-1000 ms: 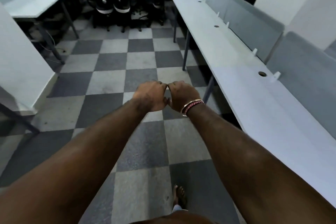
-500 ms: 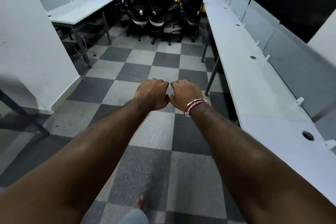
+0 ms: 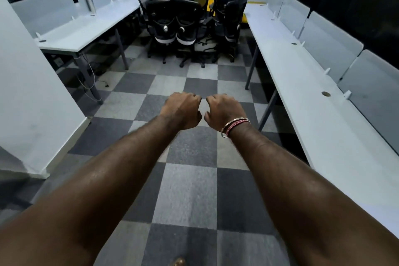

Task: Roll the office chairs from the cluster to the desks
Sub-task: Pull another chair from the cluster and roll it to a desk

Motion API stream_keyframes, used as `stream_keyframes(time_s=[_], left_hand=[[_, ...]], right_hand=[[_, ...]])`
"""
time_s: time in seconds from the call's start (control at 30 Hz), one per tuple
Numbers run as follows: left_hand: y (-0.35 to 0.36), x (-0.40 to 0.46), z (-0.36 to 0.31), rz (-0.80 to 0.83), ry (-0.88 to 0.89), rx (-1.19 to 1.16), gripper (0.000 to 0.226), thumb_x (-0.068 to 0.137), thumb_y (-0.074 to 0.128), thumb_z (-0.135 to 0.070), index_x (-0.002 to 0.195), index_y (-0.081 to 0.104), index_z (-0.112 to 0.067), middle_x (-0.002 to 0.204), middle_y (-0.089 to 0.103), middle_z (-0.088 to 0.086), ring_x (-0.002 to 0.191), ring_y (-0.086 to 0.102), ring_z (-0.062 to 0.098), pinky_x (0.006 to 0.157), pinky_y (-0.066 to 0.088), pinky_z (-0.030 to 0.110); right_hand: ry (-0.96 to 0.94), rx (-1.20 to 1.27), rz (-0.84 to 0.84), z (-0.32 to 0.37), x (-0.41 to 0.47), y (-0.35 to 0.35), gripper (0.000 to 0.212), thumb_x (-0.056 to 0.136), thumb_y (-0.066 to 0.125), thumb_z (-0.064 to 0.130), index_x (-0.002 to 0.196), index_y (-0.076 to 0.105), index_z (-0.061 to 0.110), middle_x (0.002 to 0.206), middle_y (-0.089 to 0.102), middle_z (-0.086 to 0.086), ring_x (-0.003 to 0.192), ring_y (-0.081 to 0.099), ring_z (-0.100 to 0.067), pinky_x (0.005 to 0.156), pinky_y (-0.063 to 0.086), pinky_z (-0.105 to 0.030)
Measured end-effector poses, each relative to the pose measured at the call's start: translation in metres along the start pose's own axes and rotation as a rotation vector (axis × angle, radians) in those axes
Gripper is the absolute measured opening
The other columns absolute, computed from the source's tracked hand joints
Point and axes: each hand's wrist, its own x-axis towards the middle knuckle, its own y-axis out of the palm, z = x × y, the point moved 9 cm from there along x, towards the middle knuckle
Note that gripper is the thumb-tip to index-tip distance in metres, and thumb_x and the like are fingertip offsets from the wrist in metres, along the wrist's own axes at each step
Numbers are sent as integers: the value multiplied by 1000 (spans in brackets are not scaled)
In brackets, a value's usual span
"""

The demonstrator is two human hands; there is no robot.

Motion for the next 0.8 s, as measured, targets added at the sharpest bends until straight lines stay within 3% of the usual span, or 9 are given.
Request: stream_keyframes(time_s=[0.13, 0.3, 0.47, 0.8], left_hand=[[18, 65, 44, -23, -28, 3, 33, 92, 61, -39, 117, 66, -18, 105, 72, 1, 89, 68, 23, 65, 44, 33], [63, 161, 94, 1, -55, 0, 27, 93, 60, -39, 110, 65, -18, 98, 72, 2, 82, 65, 21, 69, 56, 37], [95, 283, 130, -18, -58, 28, 27, 95, 61, -38, 116, 64, -20, 104, 71, 1, 89, 67, 22, 60, 41, 33], [124, 501, 201, -40, -115, -1, 26, 95, 61, -39, 113, 65, -20, 103, 71, 1, 91, 69, 22, 66, 51, 36]], right_hand=[[-13, -20, 2, -12, 74, 23, 22, 87, 58, 31, 101, 61, 15, 98, 67, -4, 89, 61, -24, 73, 46, -33], [-34, -17, -12, -35, 175, 70, 22, 89, 58, 32, 103, 61, 15, 97, 66, -2, 87, 60, -21, 70, 40, -30], [-55, 5, -31, -81, 289, 114, 24, 90, 60, 33, 106, 62, 16, 100, 66, -2, 91, 61, -21, 73, 44, -30], [-84, 15, -2, -173, 502, 175, 19, 88, 60, 30, 101, 61, 16, 94, 65, -2, 86, 60, -22, 70, 45, -32]])
